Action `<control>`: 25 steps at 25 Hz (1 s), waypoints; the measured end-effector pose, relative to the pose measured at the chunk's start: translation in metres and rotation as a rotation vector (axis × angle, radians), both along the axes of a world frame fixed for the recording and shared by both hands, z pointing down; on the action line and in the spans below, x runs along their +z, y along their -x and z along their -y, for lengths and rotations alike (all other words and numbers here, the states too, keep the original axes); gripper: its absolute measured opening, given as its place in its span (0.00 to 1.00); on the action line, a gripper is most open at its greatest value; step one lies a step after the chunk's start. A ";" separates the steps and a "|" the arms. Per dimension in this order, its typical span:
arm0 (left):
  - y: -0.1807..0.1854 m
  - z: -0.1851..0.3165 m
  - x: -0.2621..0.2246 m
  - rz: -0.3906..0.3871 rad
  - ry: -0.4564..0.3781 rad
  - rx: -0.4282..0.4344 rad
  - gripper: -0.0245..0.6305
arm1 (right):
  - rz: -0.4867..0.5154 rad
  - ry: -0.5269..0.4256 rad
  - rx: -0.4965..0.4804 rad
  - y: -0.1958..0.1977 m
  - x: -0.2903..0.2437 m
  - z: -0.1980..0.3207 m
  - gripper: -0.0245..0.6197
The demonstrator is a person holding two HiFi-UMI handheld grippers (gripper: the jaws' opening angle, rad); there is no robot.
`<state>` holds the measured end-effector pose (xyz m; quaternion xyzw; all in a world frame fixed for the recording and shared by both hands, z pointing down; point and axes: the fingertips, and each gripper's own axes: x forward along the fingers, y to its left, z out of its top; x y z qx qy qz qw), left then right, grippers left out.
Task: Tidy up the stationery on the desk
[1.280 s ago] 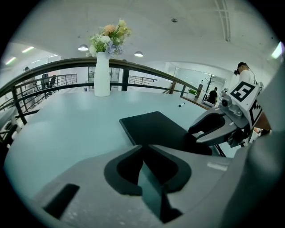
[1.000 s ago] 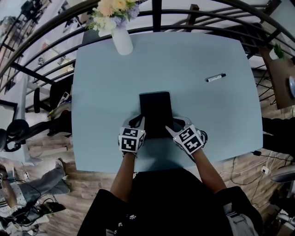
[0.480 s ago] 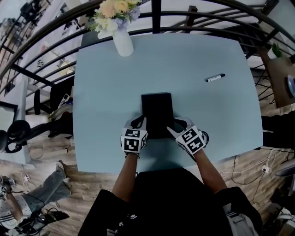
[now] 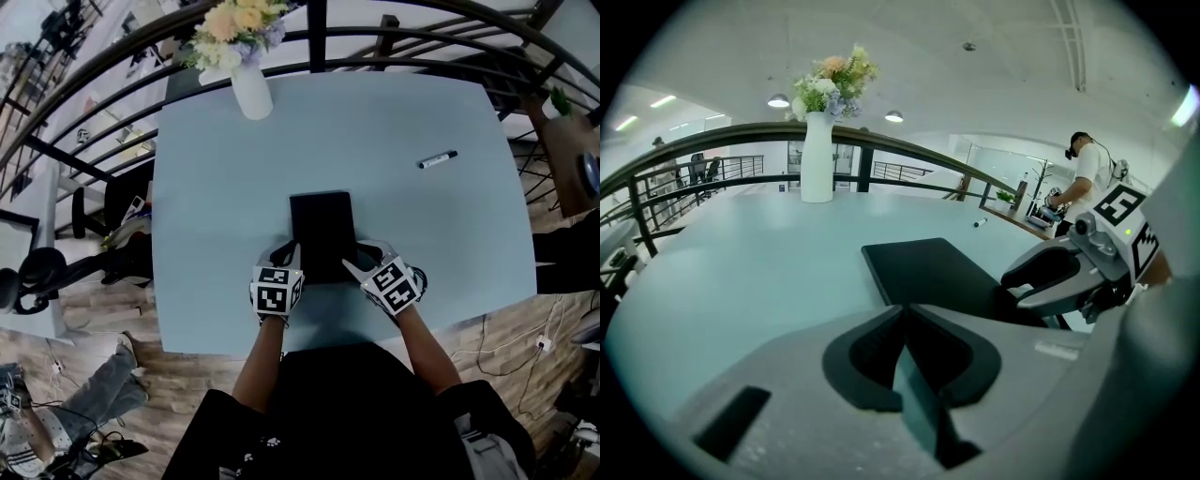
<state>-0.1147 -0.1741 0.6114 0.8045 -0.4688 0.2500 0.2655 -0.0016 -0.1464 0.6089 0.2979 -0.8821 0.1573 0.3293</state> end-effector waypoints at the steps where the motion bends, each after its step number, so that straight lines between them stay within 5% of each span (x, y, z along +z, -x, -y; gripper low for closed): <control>1: 0.000 -0.001 0.000 -0.006 -0.004 0.001 0.04 | -0.004 -0.006 -0.002 0.000 0.000 0.000 0.32; 11: 0.001 -0.015 -0.019 -0.120 -0.047 0.061 0.03 | -0.046 -0.046 -0.034 0.001 -0.006 0.001 0.20; 16: 0.002 -0.010 -0.050 -0.209 -0.123 0.030 0.03 | -0.012 -0.136 0.002 0.000 -0.028 0.011 0.05; 25: -0.018 -0.013 -0.103 -0.283 -0.243 0.127 0.03 | 0.104 -0.348 0.072 0.000 -0.111 0.019 0.05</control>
